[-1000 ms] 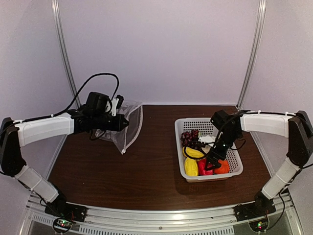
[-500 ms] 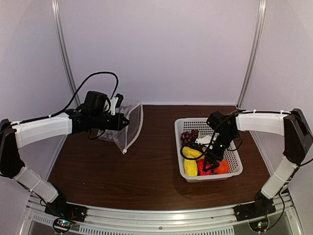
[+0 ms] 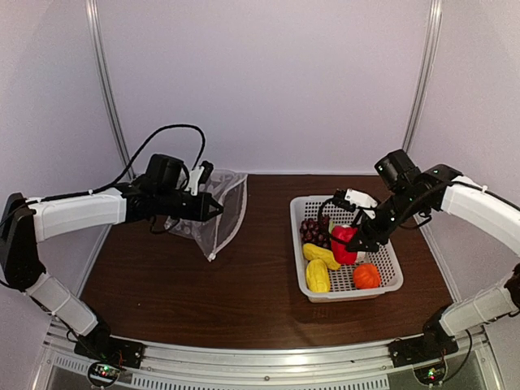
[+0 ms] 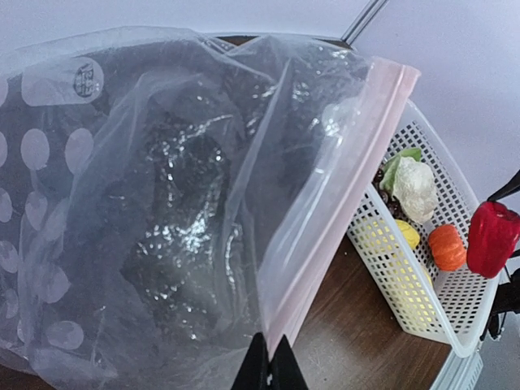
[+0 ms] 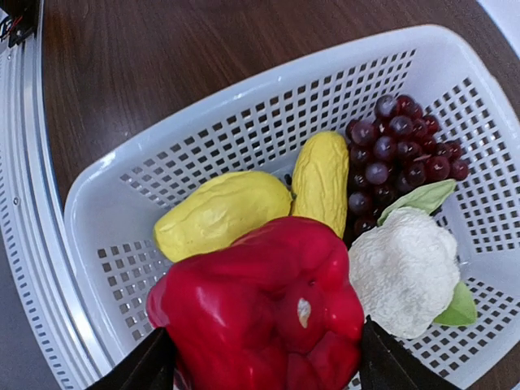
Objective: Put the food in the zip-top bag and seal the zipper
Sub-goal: Pick up the fake vegetable from the bin, then place the fake vegetable in the zipper food storage bag.
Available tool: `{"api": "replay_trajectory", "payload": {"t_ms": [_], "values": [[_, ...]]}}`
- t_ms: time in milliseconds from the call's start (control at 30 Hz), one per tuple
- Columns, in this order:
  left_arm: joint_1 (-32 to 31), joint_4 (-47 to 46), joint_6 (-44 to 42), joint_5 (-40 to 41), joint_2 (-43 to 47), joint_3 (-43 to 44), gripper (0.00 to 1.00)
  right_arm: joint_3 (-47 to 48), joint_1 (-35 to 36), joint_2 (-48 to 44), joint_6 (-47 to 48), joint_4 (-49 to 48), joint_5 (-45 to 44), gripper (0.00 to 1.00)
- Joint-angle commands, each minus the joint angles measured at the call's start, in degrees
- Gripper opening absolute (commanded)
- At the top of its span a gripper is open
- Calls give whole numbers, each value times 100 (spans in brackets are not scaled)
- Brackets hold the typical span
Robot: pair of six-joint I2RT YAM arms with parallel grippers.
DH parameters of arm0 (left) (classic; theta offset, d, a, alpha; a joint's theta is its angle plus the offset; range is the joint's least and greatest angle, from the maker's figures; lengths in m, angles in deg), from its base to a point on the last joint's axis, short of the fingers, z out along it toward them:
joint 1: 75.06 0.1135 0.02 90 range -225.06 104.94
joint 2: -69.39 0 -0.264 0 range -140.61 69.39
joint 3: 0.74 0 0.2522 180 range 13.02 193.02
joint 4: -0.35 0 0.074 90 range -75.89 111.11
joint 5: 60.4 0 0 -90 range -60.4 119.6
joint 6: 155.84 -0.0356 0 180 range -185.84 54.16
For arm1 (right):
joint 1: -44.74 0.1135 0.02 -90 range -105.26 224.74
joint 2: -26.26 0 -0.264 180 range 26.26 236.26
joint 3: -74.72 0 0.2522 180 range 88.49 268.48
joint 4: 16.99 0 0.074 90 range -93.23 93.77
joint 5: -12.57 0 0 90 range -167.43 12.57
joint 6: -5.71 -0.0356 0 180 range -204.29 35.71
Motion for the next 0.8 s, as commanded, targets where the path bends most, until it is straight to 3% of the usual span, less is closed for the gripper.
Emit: {"api": "replay_trajectory", "payload": {"t_ms": [0,400,767], "values": [[-264,-263,222,-277,-36,170,0,550,-8,-501,-272,-620,-61,55],[-876,-336,1491,-133,26,569,0,2124,521,292,-856,-1105,720,56],[-1131,-521,2224,67,-19,931,0,3697,1550,1725,-1026,-781,598,55]]}}
